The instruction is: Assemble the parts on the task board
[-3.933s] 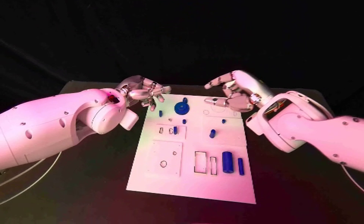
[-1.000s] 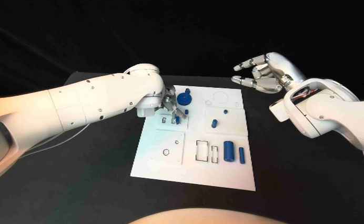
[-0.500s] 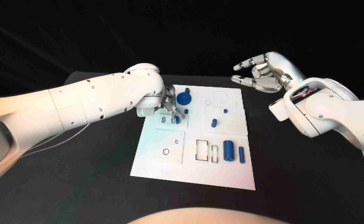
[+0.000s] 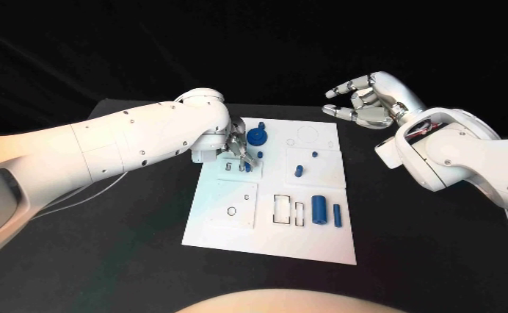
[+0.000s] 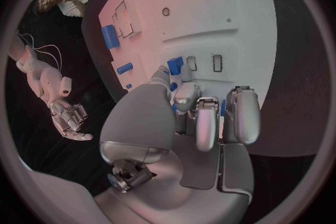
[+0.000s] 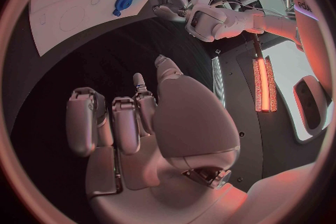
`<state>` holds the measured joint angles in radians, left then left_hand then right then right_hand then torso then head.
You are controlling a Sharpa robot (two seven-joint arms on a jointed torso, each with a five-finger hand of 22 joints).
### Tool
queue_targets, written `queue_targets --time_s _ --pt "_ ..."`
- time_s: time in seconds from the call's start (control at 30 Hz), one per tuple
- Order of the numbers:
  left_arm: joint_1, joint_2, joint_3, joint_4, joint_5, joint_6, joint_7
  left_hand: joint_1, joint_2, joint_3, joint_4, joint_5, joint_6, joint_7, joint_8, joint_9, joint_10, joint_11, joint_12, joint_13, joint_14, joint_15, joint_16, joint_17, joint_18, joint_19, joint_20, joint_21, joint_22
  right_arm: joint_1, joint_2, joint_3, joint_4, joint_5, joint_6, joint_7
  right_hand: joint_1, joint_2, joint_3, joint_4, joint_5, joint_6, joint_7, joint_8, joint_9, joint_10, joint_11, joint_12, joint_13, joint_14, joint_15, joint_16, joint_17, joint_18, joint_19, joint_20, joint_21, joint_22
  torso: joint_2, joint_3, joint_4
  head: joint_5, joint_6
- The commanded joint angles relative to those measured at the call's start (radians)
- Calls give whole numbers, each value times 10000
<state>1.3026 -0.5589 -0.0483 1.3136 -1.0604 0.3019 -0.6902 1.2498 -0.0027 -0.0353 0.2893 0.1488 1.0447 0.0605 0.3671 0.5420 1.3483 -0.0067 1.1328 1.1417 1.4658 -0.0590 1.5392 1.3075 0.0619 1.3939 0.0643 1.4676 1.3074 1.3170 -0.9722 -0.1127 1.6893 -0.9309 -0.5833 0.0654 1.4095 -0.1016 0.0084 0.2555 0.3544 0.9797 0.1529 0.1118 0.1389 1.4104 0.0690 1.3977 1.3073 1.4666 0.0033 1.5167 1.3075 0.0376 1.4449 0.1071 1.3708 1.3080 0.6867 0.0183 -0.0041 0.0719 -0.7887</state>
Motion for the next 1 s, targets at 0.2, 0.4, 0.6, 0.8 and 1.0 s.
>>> queue_targets --time_s 0.2,0.4,0.6,0.8,1.0 --pt "-13 38 -1 -23 71 196 104 100 -5 67 -17 -25 -79 -2 60 16 -72 -29 58 13 951 -58 54 2336 -103 33 47 37 306 -9 3 -1 13 -108 127 -10 -85 11 -51 -3 55 54 -29 31 -10 -70 -15 -30 768 779 -78 -61 1702 155 -70 -29 -68 1316 2 7 10 -17 -36" --pt "-14 45 -2 -36 165 205 109 312 109 248 -28 -19 -119 -16 63 99 -74 -42 48 20 950 -72 52 2335 -105 34 54 44 322 -9 6 -1 20 -108 128 -11 -83 23 -45 -3 79 61 -31 35 -11 -53 -17 -13 785 779 -79 -62 1702 152 -61 -31 -57 1325 2 5 2 -24 -53" --pt "-14 48 -2 -47 260 149 116 1122 376 957 -186 21 -230 -79 38 248 -96 -104 2 25 953 -131 60 2346 -104 25 61 49 339 -10 8 -1 21 -108 129 -10 -83 23 -45 -3 79 61 -31 35 -11 -53 -17 -13 785 779 -79 -62 1702 152 -61 -31 -57 1325 -2 8 -3 -36 -68" --pt "-14 8 -1 -57 788 -112 157 1965 187 2801 -337 6 -398 -47 32 532 -134 -96 -167 -41 952 -134 55 2343 -102 4 45 48 357 -11 14 -3 7 -108 136 -13 -83 23 -45 -3 79 61 -31 35 -11 -53 -17 -13 785 779 -79 -62 1702 152 -61 -31 -57 1325 -5 5 7 -44 -74" --pt "-14 -138 5 8 1391 -426 167 1878 -432 4574 -497 -32 -513 22 190 954 -76 -91 -227 -52 959 -91 73 2365 -102 -3 29 52 384 -12 14 -5 -6 -108 142 -21 -83 28 -43 -3 92 66 -32 39 -11 -51 -18 -11 786 778 -81 -66 1697 154 -65 -32 -67 1320 -1 10 6 -35 -68"
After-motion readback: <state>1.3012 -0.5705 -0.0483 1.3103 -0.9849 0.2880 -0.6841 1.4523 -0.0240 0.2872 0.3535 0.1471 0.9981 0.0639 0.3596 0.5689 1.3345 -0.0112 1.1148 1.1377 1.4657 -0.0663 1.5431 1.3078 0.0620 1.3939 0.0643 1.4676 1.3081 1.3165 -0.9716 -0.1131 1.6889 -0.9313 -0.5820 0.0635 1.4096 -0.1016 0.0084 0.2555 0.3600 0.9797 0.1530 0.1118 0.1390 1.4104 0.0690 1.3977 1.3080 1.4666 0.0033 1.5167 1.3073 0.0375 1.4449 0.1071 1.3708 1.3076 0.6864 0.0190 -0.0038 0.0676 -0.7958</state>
